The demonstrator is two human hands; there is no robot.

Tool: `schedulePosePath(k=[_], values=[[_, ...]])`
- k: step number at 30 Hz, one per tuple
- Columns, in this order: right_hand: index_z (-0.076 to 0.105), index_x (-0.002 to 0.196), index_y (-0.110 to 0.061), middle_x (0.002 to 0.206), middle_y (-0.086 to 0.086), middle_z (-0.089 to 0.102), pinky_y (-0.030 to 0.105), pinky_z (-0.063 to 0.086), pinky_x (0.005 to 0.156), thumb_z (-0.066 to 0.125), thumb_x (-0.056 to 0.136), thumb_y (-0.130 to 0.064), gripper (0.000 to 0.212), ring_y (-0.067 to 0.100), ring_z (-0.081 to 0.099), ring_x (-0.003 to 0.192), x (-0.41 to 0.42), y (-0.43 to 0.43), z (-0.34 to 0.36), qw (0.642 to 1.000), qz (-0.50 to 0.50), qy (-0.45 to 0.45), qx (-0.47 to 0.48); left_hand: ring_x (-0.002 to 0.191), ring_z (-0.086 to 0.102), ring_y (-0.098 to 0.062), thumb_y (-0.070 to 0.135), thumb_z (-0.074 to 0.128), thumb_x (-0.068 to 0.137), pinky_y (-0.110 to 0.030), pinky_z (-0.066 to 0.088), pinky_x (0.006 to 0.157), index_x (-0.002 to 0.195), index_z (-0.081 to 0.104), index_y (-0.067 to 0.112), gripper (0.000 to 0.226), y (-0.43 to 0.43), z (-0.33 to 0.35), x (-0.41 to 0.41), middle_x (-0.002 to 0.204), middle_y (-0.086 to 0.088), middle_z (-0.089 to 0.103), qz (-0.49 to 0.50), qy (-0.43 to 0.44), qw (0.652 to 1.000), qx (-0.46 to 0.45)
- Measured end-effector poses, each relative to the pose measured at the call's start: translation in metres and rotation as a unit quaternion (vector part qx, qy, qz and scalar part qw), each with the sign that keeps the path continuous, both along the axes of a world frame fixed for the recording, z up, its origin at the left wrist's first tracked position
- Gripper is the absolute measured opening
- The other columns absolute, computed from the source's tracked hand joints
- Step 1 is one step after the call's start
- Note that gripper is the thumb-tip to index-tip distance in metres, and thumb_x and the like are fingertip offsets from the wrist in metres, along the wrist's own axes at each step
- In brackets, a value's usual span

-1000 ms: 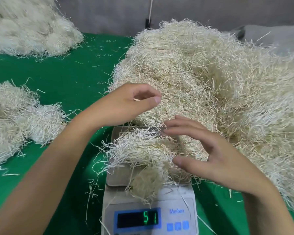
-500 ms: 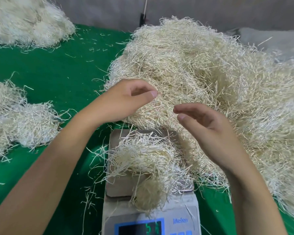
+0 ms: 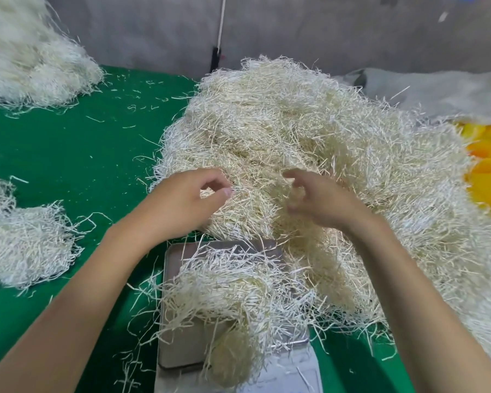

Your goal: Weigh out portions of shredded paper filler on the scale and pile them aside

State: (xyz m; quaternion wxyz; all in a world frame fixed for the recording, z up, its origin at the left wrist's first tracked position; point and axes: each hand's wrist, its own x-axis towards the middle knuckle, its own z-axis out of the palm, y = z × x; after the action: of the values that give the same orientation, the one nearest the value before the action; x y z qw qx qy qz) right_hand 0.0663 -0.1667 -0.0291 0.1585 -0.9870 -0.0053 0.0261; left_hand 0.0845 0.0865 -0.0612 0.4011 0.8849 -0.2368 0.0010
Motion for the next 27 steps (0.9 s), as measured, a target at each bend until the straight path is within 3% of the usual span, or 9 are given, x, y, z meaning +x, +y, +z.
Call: schedulePosePath(k=[2,4,6,8,10,12,20,24,27], values=[[0.020,0.151,-0.039,0.160,-0.001,0.026,0.050,0.039,0.110,0.079,0.078,-0.034,0.094,0.026,0.043,0.136,0.012,0.003,-0.005,0.992,0.031,0.095,-0.074,0.077,0.066,0.008,0.058,0.049,0.091,-0.026,0.052,0.079,0.106,0.061,0.048,0.022,0.001,0.000,0.001,0.099,0.046,0.054,-0.005,0.007,1.000,0.004],[0.023,0.150,-0.038,0.156,0.001,0.030,0.051,0.040,0.107,0.079,0.076,-0.041,0.093,0.029,0.045,0.134,0.018,0.006,-0.015,0.979,0.042,0.126,-0.154,0.078,0.066,0.010,0.061,0.048,0.089,-0.027,0.053,0.079,0.106,0.060,0.049,0.024,0.002,0.001,0.001,0.103,0.049,0.052,-0.012,0.010,1.000,-0.002],[0.048,0.136,-0.027,0.132,0.000,0.056,0.042,0.052,0.098,0.074,0.081,-0.039,0.062,0.022,0.060,0.114,0.022,0.008,-0.023,0.974,0.045,0.100,-0.198,0.079,0.067,0.008,0.060,0.049,0.089,-0.027,0.052,0.077,0.106,0.060,0.050,0.023,0.004,0.001,0.002,0.107,0.051,0.049,-0.013,0.013,1.000,-0.012],[0.065,0.096,-0.021,0.093,-0.005,0.067,0.031,0.059,0.077,0.065,0.089,-0.029,0.011,0.010,0.064,0.081,0.025,0.009,-0.023,0.978,0.041,0.054,-0.198,0.081,0.067,0.006,0.056,0.051,0.091,-0.025,0.051,0.078,0.108,0.061,0.049,0.021,0.005,0.001,0.002,0.106,0.050,0.050,-0.012,0.013,1.000,-0.013],[0.064,0.078,-0.023,0.076,-0.008,0.065,0.024,0.056,0.064,0.059,0.092,-0.017,0.016,0.006,0.060,0.066,0.024,0.008,-0.014,0.982,0.036,-0.009,-0.183,0.083,0.068,0.002,0.054,0.052,0.093,-0.024,0.052,0.081,0.109,0.061,0.047,0.020,0.006,0.001,0.004,0.106,0.048,0.052,-0.014,0.011,1.000,-0.015],[0.070,0.082,-0.022,0.079,-0.008,0.069,0.025,0.057,0.063,0.059,0.093,-0.013,0.018,0.007,0.064,0.069,0.022,0.009,0.001,0.983,0.037,-0.072,-0.164,0.084,0.068,0.001,0.054,0.051,0.093,-0.024,0.053,0.081,0.111,0.061,0.047,0.021,0.006,0.000,0.004,0.108,0.047,0.051,-0.016,0.015,1.000,-0.020],[0.074,0.100,-0.014,0.098,0.001,0.072,0.029,0.059,0.073,0.064,0.094,-0.025,0.016,0.013,0.067,0.080,0.027,0.019,0.035,0.968,0.058,-0.236,-0.062,0.085,0.069,-0.002,0.057,0.051,0.092,-0.031,0.058,0.080,0.110,0.059,0.051,0.020,0.011,-0.001,0.006,0.106,0.035,0.062,-0.006,0.021,0.999,-0.035],[0.072,0.116,-0.016,0.097,-0.004,0.059,0.015,0.035,0.059,0.067,0.093,-0.023,0.025,0.012,0.052,0.080,0.042,0.016,0.053,0.931,0.017,-0.364,-0.028,0.085,0.069,-0.004,0.058,0.052,0.091,-0.023,0.058,0.068,0.107,0.058,0.054,0.018,0.014,0.001,0.008,0.105,0.039,0.060,0.014,0.024,0.998,-0.048],[0.077,0.103,-0.017,0.089,0.001,0.051,0.032,0.033,0.069,0.067,0.091,-0.024,0.018,0.022,0.045,0.086,0.054,0.012,0.084,0.902,-0.030,-0.430,-0.040,0.092,0.066,0.000,0.054,0.053,0.092,-0.023,0.057,0.074,0.115,0.059,0.050,0.024,0.015,0.003,0.009,0.109,0.039,0.059,0.037,0.017,0.997,-0.058]])
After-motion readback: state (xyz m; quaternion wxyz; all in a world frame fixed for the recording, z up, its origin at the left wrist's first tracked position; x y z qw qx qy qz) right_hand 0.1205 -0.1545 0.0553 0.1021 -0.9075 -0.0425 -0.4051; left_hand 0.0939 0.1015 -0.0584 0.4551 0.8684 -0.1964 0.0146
